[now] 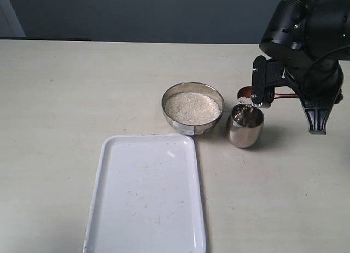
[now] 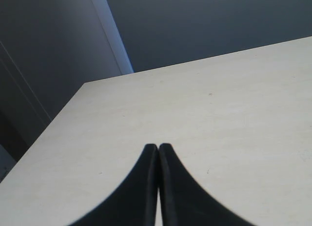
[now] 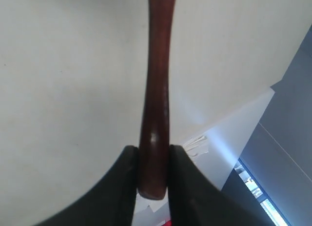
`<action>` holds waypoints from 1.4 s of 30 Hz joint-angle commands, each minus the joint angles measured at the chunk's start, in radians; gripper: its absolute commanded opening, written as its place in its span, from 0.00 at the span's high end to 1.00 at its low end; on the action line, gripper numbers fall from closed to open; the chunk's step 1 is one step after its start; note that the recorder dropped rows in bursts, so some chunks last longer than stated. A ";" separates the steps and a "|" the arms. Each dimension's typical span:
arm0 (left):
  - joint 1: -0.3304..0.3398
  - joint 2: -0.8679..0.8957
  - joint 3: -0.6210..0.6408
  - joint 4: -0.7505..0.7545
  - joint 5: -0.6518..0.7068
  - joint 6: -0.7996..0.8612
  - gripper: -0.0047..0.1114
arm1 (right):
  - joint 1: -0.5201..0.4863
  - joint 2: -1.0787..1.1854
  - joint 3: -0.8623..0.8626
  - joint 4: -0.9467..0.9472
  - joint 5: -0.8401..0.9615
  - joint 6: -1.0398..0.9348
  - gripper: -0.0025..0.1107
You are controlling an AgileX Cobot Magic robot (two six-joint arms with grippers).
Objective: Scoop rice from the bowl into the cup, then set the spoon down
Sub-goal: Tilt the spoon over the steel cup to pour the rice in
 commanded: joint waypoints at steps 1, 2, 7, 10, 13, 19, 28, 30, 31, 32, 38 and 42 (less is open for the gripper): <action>-0.007 -0.005 -0.002 0.000 -0.011 -0.005 0.96 | 0.001 0.002 0.003 -0.002 0.002 -0.007 0.98; -0.007 -0.005 -0.002 0.000 -0.011 -0.005 0.96 | 0.001 0.002 0.003 -0.002 0.002 -0.007 0.98; -0.007 -0.005 -0.002 0.000 -0.011 -0.005 0.96 | 0.001 0.002 0.003 -0.010 0.002 -0.007 0.98; -0.007 -0.005 -0.002 0.000 -0.011 -0.005 0.96 | 0.001 0.002 0.023 -0.039 0.002 -0.007 0.98; -0.007 -0.005 -0.002 0.000 -0.011 -0.005 0.96 | 0.001 0.002 0.061 -0.061 0.002 -0.007 0.98; -0.007 -0.005 -0.002 0.000 -0.011 -0.005 0.96 | 0.001 0.002 0.089 -0.101 0.002 0.021 0.98; -0.007 -0.005 -0.002 0.000 -0.011 -0.005 0.96 | 0.031 0.002 0.089 -0.146 0.002 0.030 0.98; -0.007 -0.005 -0.002 0.000 -0.011 -0.005 0.96 | 0.031 0.002 0.089 -0.149 0.002 0.030 0.98; -0.007 -0.005 -0.002 0.000 -0.011 -0.005 0.96 | 0.031 0.002 0.089 -0.154 0.002 0.030 0.98; -0.007 -0.005 -0.002 0.000 -0.011 -0.005 0.96 | 0.035 0.002 0.089 -0.163 0.002 0.030 0.98; -0.007 -0.005 -0.002 0.000 -0.011 -0.005 0.96 | 0.077 0.002 0.089 -0.200 0.002 0.030 0.98; -0.007 -0.005 -0.002 0.000 -0.011 -0.005 0.96 | 0.079 0.002 0.089 -0.236 0.002 0.030 0.98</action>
